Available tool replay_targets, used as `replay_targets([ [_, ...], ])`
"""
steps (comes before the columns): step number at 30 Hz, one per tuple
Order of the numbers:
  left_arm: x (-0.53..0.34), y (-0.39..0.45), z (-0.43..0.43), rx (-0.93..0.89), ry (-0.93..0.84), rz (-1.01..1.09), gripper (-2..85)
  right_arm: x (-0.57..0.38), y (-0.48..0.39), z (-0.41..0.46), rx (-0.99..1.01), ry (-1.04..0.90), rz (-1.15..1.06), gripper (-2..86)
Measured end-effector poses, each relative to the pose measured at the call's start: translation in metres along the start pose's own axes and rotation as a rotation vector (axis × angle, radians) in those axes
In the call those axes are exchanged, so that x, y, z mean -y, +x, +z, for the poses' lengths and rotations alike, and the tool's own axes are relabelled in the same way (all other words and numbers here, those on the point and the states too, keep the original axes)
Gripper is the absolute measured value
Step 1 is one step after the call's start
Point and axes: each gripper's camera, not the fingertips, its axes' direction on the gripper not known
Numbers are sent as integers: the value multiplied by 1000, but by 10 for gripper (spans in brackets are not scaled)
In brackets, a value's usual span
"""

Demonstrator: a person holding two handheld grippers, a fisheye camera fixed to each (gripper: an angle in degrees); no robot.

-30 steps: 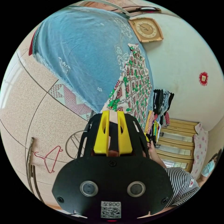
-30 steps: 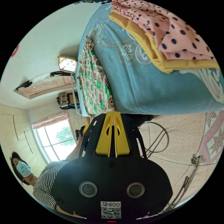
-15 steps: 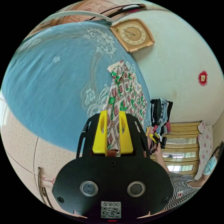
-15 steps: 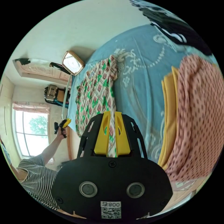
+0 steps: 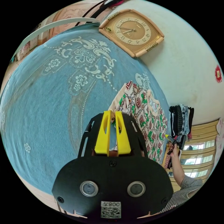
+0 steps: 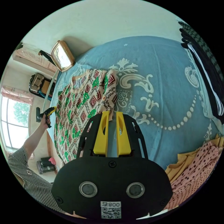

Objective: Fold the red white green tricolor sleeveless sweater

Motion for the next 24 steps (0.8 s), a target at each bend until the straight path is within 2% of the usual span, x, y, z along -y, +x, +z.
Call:
replay_targets([
  [8, 27, 1, -1, -41, 36, 45, 7, 36, -20, 23, -28, -44, -36, 18],
  [12, 35, -7, -22, -50, 135, 39, 6, 49, -28, -11, -53, 25, -71, 7],
  [16, 33, -24, -13, -22, 124, -3, 9, 53, -36, -33, -107, 66, -111, 5],
  [18, 28, -42, 7, -34, 79, -99, 16, 56, -27, -17, -172, 4, -45, 6],
  [20, 27, -48, 14, -85, 111, -126, 21, 58, -14, -4, -171, -48, 28, 9],
  [24, 43, -31, 27, -106, 121, -40, 29, 61, -4, -7, -78, 59, 68, 31],
])
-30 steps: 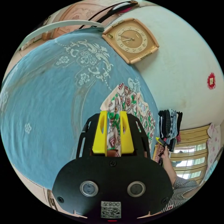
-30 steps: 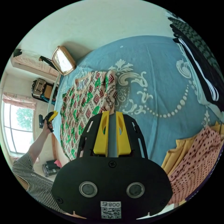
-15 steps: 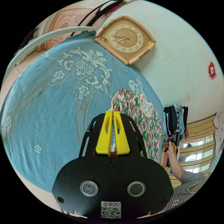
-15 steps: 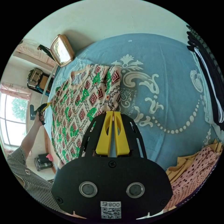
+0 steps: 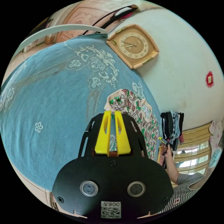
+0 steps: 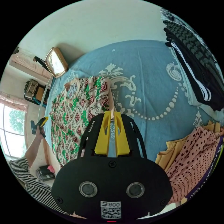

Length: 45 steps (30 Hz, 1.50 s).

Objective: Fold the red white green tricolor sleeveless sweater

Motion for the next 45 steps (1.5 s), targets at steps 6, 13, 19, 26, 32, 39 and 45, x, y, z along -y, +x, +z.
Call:
replay_targets([
  [6, 34, 24, 37, 12, -35, 95, 34, 25, -7, 30, -35, -76, -37, 28],
  [13, 62, 30, 68, -19, -47, 112, 34, 34, 5, 1, -156, -2, -31, 8],
  [19, 85, 19, 84, -20, -28, 69, 36, 17, 44, 20, -53, -10, 158, 15],
  [26, 125, 24, 99, 26, -27, 117, 62, 43, 33, 21, -41, 94, 131, 41],
  [32, 166, 29, 132, 101, -78, 148, 57, 91, -2, 67, -183, -19, -21, 53],
  [39, 193, 33, 151, 224, -103, 207, 15, 90, -14, 88, -238, -65, -102, 9],
  [45, 219, 22, 128, 152, 25, 203, 12, 73, -11, 31, -316, 185, -77, 1],
])
